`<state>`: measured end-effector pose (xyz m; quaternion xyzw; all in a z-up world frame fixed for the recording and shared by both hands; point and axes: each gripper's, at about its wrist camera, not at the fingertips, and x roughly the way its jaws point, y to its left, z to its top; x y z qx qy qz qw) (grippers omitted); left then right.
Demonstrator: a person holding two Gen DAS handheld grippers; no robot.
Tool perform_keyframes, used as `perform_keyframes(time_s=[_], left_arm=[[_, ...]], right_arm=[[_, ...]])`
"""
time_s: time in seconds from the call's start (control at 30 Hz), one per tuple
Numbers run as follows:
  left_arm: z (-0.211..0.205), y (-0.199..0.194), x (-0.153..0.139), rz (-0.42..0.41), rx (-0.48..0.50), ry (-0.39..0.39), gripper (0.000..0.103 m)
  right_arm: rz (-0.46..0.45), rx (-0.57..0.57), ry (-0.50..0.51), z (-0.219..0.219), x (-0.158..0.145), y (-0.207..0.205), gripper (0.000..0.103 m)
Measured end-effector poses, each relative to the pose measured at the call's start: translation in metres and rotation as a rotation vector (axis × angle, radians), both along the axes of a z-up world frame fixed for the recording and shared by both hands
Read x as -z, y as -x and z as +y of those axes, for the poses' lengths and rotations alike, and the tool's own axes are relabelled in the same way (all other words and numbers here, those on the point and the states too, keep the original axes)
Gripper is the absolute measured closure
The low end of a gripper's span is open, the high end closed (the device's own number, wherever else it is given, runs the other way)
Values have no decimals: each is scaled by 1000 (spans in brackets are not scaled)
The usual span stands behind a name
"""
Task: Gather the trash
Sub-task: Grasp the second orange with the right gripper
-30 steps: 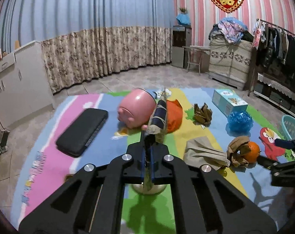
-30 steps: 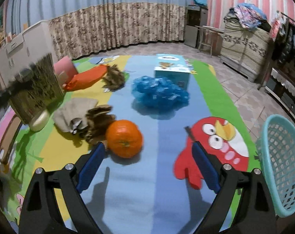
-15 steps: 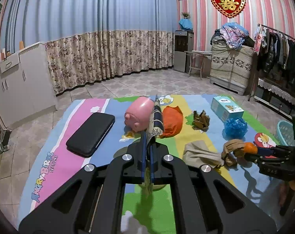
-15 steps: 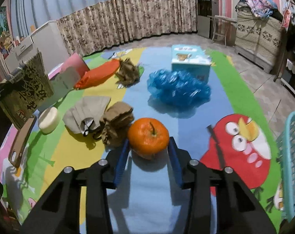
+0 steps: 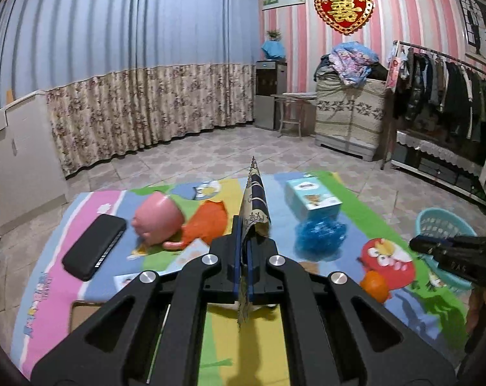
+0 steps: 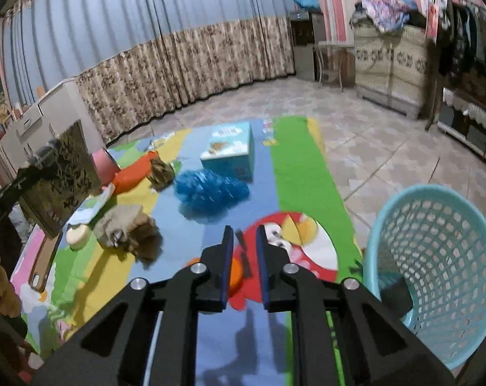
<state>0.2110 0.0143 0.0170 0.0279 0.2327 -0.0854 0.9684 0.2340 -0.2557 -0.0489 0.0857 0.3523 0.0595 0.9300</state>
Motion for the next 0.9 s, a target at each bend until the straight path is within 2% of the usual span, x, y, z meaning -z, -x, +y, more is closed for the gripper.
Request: perform_keyframes(time_s=[0.07, 0.1, 0.13, 0.2, 0.37, 0.47, 0.6, 0.63, 0.8, 0.9], left_arm=[[-8, 1, 0, 3, 7, 5, 102], [-12, 1, 0, 4, 9, 7, 102], [-14, 2, 0, 5, 10, 8, 102], [-15, 4, 1, 8, 11, 8, 102], [-6, 8, 6, 24, -8, 15, 102], [5, 13, 9, 29, -24, 15, 102], [14, 20, 11, 31, -38, 4, 102], [16, 21, 11, 30, -40, 3, 102], [23, 26, 6, 22, -47, 7, 102], [26, 29, 0, 9, -49, 14, 102]], right_arm=[[7, -2, 0, -1, 4, -1, 86], [15, -8, -7, 1, 7, -3, 75], [18, -6, -6, 5, 10, -4, 54], [23, -15, 8, 14, 14, -5, 40], [63, -109, 78, 54, 28, -7, 40], [93, -132, 137, 70, 38, -6, 46], [117, -153, 168, 84, 45, -3, 76], [111, -155, 168, 85, 43, -2, 78], [54, -183, 123, 82, 24, 5, 81], [13, -193, 10, 62, 3, 11, 81]])
